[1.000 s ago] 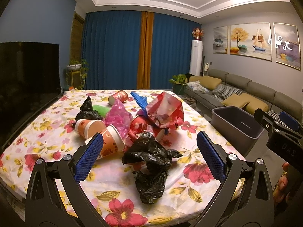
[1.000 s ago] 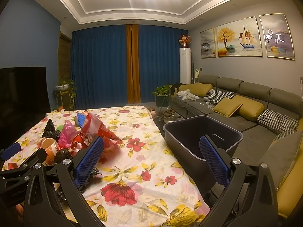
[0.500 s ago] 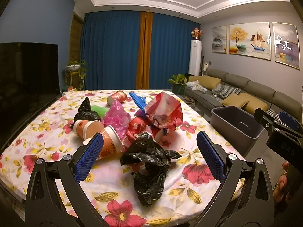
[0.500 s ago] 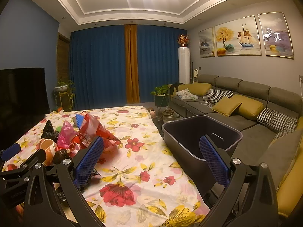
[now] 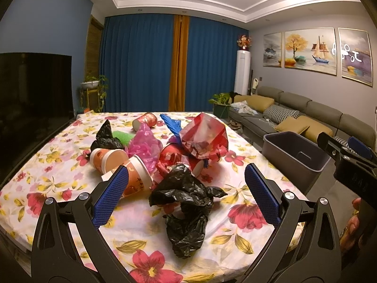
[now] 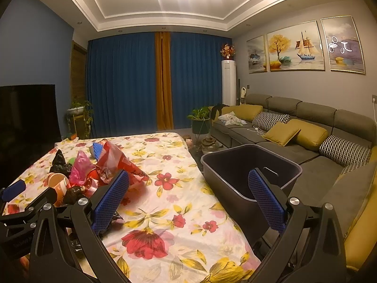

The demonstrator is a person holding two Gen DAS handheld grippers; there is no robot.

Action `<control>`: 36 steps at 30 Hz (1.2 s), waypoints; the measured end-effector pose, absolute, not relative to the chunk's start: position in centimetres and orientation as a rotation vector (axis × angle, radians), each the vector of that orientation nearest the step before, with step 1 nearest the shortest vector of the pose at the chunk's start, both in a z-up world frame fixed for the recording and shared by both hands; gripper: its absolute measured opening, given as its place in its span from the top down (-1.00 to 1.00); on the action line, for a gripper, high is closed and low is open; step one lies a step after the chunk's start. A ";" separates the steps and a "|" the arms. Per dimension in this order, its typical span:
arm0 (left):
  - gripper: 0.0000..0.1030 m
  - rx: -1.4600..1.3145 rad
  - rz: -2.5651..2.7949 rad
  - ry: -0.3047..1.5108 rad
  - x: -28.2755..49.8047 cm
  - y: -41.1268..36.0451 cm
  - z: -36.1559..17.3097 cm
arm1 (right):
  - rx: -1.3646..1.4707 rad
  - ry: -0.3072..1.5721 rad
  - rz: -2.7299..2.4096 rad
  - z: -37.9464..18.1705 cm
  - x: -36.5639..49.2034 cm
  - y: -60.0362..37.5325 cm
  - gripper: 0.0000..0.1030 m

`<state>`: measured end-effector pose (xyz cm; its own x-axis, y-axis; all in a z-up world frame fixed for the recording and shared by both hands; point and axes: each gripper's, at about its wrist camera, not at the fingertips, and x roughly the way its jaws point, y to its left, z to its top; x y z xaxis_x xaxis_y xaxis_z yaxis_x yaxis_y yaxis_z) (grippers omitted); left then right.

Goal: Collect trash

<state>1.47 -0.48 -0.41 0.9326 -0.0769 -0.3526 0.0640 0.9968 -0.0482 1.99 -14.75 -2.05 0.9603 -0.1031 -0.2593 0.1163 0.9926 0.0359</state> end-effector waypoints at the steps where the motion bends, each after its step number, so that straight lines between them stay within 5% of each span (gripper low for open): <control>1: -0.88 -0.032 -0.071 0.363 1.6 -0.4 -0.7 | 0.052 0.264 -0.110 -2.2 2.2 -14.8 -0.90; 18: -0.57 -0.055 -0.117 0.457 4.5 2.0 -5.4 | 0.042 0.298 -0.046 -5.1 5.4 -13.1 -0.90; 23: -0.03 -0.065 -0.164 0.509 6.7 1.4 -6.2 | 0.022 0.304 -0.009 -5.5 6.8 -11.7 -0.90; 28: 0.89 -0.100 -0.207 0.544 7.8 2.1 -7.1 | 0.011 0.298 0.023 -5.5 8.4 -10.5 -0.90; 36: 1.00 -0.108 -0.209 0.449 6.4 3.0 -4.3 | 0.016 0.321 0.080 -5.8 12.4 -8.9 -0.81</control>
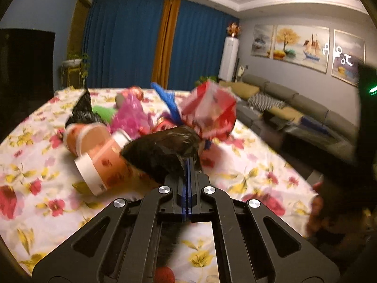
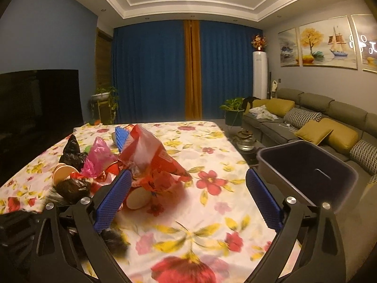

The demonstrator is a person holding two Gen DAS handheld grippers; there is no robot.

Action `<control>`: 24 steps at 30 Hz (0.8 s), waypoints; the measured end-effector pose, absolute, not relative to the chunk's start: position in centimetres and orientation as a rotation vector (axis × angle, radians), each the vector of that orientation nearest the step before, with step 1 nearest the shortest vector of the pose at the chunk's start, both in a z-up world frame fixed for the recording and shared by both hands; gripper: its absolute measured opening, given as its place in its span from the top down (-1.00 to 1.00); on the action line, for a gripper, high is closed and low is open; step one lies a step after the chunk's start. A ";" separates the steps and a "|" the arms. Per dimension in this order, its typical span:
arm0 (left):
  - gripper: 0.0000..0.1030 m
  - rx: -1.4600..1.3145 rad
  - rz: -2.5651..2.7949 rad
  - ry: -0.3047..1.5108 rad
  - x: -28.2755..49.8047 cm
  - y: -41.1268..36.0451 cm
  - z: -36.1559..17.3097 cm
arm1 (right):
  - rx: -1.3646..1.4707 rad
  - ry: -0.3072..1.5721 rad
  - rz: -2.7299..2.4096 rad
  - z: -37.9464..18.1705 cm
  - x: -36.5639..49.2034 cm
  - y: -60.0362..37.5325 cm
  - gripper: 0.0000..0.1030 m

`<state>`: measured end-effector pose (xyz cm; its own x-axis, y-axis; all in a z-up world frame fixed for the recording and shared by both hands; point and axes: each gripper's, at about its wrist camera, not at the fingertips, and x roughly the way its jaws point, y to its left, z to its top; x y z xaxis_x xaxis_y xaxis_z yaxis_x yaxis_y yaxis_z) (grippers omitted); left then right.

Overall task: Collect trash
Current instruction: 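Grasp the black plastic bag with the left tool while the right tool grasps the red plastic bag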

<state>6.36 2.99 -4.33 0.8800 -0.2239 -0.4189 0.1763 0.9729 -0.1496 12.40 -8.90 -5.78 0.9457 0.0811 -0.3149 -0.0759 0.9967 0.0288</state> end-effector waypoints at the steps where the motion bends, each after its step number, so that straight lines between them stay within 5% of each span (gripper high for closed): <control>1: 1.00 -0.107 -0.205 0.434 6.3 3.3 -3.7 | 0.014 0.324 0.084 -5.8 12.9 -8.7 -0.79; 4: 1.00 -0.130 -0.207 0.419 6.5 4.2 -2.6 | 0.003 0.325 0.099 -5.8 14.6 -7.9 -0.74; 13: 1.00 -0.169 -0.159 0.378 7.0 6.9 -0.9 | -0.025 0.385 0.148 -6.5 19.4 -6.4 -0.21; 16: 1.00 -0.179 -0.143 0.373 7.4 7.5 -0.6 | -0.033 0.415 0.175 -7.0 20.3 -6.0 0.16; 18: 1.00 -0.188 -0.137 0.375 7.9 7.8 -0.5 | -0.044 0.433 0.191 -7.2 20.7 -5.7 0.59; 24: 1.00 -0.182 -0.148 0.364 8.0 7.2 0.0 | -0.030 0.423 0.199 -6.8 20.5 -6.6 0.88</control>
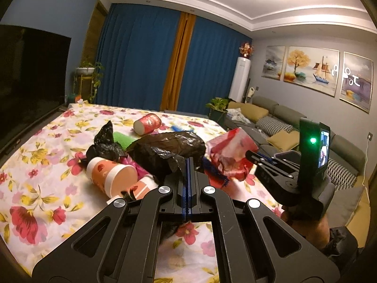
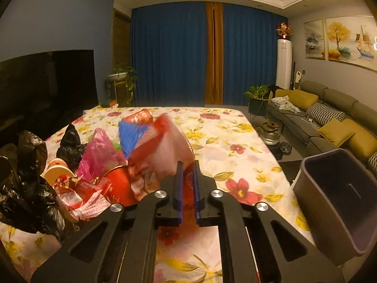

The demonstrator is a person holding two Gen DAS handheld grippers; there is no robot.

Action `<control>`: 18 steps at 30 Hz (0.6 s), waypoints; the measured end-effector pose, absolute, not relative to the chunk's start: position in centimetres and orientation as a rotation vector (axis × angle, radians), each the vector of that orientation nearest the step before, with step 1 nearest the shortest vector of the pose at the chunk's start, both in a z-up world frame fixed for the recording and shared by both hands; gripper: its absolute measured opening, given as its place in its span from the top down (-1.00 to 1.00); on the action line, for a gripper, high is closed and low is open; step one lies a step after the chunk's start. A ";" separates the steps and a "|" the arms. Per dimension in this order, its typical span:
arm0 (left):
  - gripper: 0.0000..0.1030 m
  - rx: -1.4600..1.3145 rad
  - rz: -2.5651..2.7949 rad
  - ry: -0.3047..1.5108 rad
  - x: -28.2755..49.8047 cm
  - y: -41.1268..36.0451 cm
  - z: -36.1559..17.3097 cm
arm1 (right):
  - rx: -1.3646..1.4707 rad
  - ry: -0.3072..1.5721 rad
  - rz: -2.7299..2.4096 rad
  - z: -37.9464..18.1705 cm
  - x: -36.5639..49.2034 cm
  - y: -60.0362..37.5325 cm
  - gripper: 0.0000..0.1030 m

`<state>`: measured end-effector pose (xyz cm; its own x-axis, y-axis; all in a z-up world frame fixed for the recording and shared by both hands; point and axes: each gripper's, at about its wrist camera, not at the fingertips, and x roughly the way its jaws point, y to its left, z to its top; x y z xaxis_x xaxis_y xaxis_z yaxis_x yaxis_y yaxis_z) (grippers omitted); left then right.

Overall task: Collect trash
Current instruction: 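Grasp the black plastic bag with the left tool while the right tool grasps the red plastic bag, then carry both held bags over to the grey bin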

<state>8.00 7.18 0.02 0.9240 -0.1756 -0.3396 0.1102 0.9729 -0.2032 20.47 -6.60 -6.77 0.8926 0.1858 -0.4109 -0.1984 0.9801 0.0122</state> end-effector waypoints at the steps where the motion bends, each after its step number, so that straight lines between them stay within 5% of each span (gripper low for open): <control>1: 1.00 -0.183 -0.152 0.361 8.0 7.1 0.1 | -0.025 0.415 0.193 -6.5 20.2 -7.0 0.90; 18: 1.00 -0.153 -0.232 0.309 9.5 3.3 2.3 | 0.012 0.300 0.147 -2.9 16.4 -12.6 0.96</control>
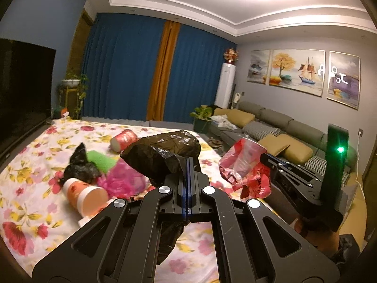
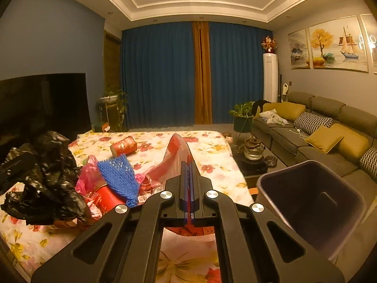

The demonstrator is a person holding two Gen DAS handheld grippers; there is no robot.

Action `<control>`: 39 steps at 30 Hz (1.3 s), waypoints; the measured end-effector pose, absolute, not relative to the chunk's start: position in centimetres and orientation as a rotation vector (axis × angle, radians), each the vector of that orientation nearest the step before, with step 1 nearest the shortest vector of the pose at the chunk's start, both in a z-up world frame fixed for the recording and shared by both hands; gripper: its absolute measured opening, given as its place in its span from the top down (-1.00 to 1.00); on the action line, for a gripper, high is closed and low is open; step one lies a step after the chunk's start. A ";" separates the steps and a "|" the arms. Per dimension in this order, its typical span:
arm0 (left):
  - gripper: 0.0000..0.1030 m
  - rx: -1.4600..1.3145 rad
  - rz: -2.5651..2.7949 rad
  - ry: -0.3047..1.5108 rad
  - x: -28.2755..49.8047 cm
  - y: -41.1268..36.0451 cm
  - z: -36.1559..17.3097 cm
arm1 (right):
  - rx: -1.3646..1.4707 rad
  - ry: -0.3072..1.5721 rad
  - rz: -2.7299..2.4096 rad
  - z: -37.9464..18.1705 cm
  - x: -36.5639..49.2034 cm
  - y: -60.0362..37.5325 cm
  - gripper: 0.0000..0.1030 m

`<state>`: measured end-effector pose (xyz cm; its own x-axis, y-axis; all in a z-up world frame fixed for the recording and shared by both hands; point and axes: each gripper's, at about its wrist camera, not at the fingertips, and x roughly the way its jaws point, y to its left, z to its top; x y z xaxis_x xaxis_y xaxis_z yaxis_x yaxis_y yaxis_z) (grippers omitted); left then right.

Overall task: Collect trash
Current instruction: 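Carry both held bags over to the grey bin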

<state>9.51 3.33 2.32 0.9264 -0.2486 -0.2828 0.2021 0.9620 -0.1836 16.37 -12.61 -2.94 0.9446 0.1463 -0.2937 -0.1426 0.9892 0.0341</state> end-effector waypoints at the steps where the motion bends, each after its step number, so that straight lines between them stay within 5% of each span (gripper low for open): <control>1: 1.00 -0.147 -0.238 0.306 9.8 2.9 2.4 | 0.013 0.293 0.142 -2.7 16.1 -13.0 0.96; 39: 1.00 -0.069 -0.633 0.310 18.7 -17.9 1.0 | 0.074 0.197 -0.241 -0.9 12.8 -29.5 0.97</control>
